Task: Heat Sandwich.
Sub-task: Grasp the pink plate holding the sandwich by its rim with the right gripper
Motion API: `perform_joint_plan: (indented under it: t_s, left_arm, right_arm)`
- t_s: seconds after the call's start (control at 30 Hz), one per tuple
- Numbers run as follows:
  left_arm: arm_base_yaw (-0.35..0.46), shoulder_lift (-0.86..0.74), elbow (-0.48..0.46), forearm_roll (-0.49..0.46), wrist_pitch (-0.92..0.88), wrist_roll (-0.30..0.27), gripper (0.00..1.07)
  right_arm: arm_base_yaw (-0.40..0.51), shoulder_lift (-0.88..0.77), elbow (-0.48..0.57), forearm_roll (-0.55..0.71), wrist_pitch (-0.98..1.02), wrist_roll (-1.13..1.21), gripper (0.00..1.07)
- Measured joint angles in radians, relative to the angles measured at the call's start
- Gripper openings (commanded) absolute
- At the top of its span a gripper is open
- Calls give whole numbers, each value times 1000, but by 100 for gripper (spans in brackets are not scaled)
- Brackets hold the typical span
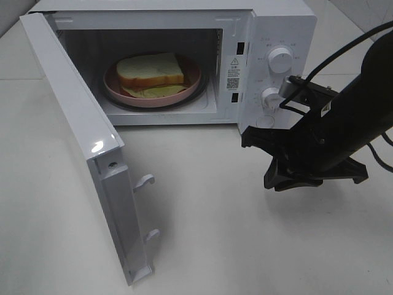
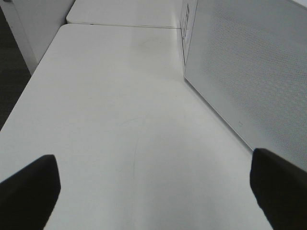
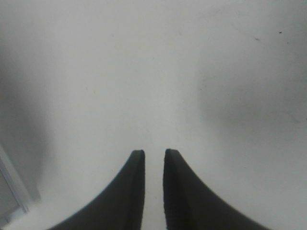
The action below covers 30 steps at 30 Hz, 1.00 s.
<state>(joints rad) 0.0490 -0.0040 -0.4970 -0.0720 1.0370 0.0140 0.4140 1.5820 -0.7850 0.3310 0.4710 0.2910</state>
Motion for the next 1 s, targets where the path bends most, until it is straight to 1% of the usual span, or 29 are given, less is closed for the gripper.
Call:
perform_joint_plan:
  t_s: [0.03, 0.07, 0.1, 0.13, 0.2, 0.23, 0.27, 0.3, 0.37, 0.4, 0.43, 0.53, 0.57, 0.6, 0.7, 0.73, 0.77, 0.83, 0.87, 0.9, 0.97, 1.0]
  left_arm:
    - [0, 0, 0, 0, 0, 0, 103]
    - [0, 0, 0, 0, 0, 0, 103]
    - [0, 0, 0, 0, 0, 0, 103]
    - [0, 0, 0, 0, 0, 0, 103]
    - [0, 0, 0, 0, 0, 0, 103]
    - [0, 0, 0, 0, 0, 0, 103]
    - [0, 0, 0, 0, 0, 0, 103]
    - [0, 0, 0, 0, 0, 0, 103]
    - [0, 0, 0, 0, 0, 0, 103]
    - [0, 0, 0, 0, 0, 0, 103]
    - [0, 0, 0, 0, 0, 0, 103]
    - [0, 0, 0, 0, 0, 0, 103]
    - [0, 0, 0, 0, 0, 0, 103]
    - [0, 0, 0, 0, 0, 0, 103]
    - [0, 0, 0, 0, 0, 0, 103]
    - [0, 0, 0, 0, 0, 0, 103]
    - [0, 0, 0, 0, 0, 0, 103]
    - [0, 0, 0, 0, 0, 0, 103]
    - [0, 0, 0, 0, 0, 0, 103]
    - [0, 0, 0, 0, 0, 0, 103]
    - [0, 0, 0, 0, 0, 0, 103]
    - [0, 0, 0, 0, 0, 0, 103]
  right_arm:
    - [0, 0, -9, -14, 31, -48, 19]
    - [0, 0, -9, -14, 31, -48, 19]
    - [0, 0, -16, -23, 54, -98, 19]
    - [0, 0, -33, -44, 103, -206, 20]
    - [0, 0, -48, -57, 145, -314, 20]
    - [0, 0, -48, -57, 145, -314, 20]
    - [0, 0, -54, -61, 161, -365, 21]
    - [0, 0, -70, -68, 199, -495, 21]
    - [0, 0, -86, -79, 227, -622, 21]
    - [0, 0, -86, -79, 227, -622, 21]
    - [0, 0, -103, -95, 248, -729, 22]
    - [-1, 0, -124, -121, 263, -887, 23]
    - [-1, 0, -124, -121, 263, -887, 23]
    - [-1, 0, -134, -141, 264, -995, 24]
    - [-1, 0, -146, -179, 263, -1138, 28]
    - [-1, 0, -146, -179, 263, -1138, 28]
    - [-3, 0, -152, -209, 266, -1214, 34]
    - [-3, 0, -158, -236, 266, -1268, 41]
    - [-3, 0, -158, -236, 266, -1268, 41]
    - [-3, 0, -166, -271, 268, -1299, 51]
    - [-3, 0, -175, -308, 267, -1311, 62]
    - [-3, 0, -184, -336, 267, -1316, 73]
